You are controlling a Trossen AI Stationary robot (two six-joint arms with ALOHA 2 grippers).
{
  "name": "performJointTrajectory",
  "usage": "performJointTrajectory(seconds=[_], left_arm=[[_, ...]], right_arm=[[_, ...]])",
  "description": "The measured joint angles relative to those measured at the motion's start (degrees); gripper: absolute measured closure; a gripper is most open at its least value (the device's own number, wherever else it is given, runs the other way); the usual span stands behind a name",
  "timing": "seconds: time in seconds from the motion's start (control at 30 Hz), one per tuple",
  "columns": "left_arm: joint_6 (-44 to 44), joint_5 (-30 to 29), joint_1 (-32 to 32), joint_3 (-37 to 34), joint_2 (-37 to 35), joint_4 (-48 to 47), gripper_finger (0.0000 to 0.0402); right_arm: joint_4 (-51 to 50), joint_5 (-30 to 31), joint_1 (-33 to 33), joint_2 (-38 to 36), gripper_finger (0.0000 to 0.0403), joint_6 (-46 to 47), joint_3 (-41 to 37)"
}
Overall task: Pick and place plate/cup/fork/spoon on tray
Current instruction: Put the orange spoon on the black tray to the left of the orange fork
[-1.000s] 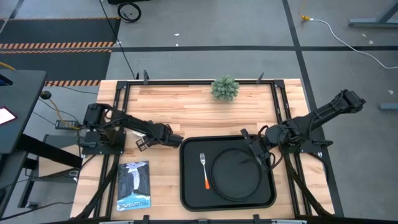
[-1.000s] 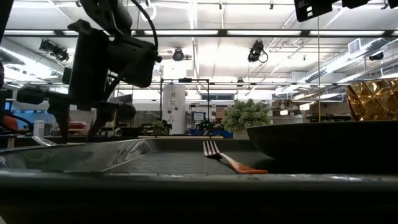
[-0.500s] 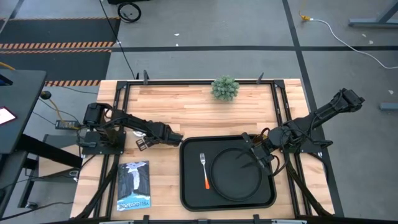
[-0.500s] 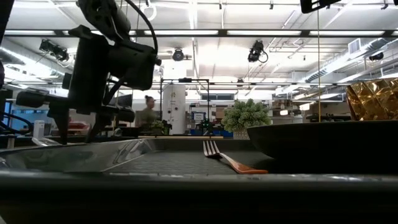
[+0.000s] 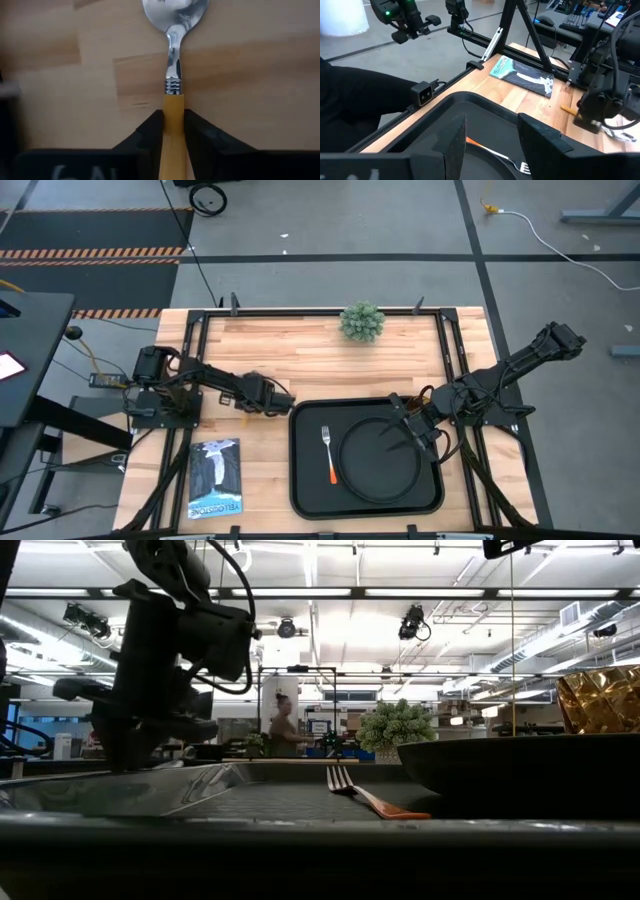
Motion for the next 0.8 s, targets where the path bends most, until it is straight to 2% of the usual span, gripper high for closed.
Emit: performJointTrajectory(seconds=[0.2,0.37,0.57,0.8], left_arm=[[18.4,-0.9,-0.7,0.0,0.1,-0.2,0.0326],[27.4,-2.5,-0.7,0.0,0.1,-0.1,0.0325],[28.4,-2.9,-0.7,0.0,0.1,-0.1,0.0324],[21.5,-3.6,-0.9,-0.1,-0.2,-0.1,0.0307]], right_arm=[[0.5,0.0,0.0,0.0,0.0220,0.1,0.0],[0.4,0.0,0.0,0.0,0.0220,0.1,0.0],[0.4,0.0,-0.5,0.0,0.0220,0.1,0.0],[0.4,0.0,-1.4,0.0,0.0220,0.5,0.0]])
